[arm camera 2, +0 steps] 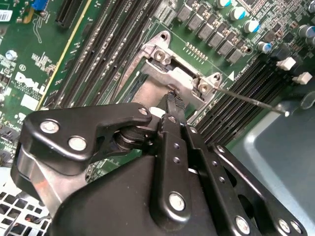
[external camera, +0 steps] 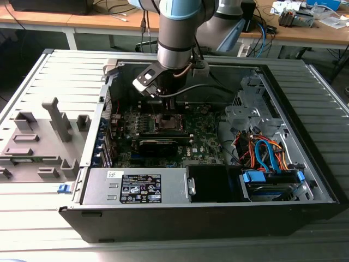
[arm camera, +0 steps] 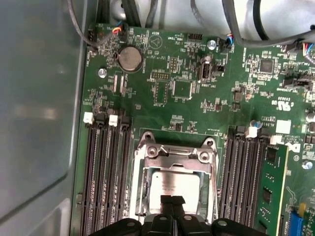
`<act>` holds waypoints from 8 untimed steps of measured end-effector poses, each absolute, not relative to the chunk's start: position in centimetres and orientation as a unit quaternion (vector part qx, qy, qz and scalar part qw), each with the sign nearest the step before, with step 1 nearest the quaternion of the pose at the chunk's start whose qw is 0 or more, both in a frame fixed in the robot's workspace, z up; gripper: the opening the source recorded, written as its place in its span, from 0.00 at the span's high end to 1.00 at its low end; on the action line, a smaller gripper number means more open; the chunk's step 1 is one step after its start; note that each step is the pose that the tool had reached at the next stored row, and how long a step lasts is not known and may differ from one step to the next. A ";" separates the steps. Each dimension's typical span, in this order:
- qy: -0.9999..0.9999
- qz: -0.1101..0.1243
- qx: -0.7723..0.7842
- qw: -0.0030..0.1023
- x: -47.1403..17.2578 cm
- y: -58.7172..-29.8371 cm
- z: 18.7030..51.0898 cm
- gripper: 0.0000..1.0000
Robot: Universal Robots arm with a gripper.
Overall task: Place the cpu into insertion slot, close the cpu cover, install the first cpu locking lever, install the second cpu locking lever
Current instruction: 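Close the cpu cover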
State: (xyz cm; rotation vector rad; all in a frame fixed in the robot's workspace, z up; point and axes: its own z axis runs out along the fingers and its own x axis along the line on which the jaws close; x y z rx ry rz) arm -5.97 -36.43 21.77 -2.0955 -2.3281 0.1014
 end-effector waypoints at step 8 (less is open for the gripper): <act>-0.743 0.032 -0.668 0.004 -6.6 -36.4 21.1 0.89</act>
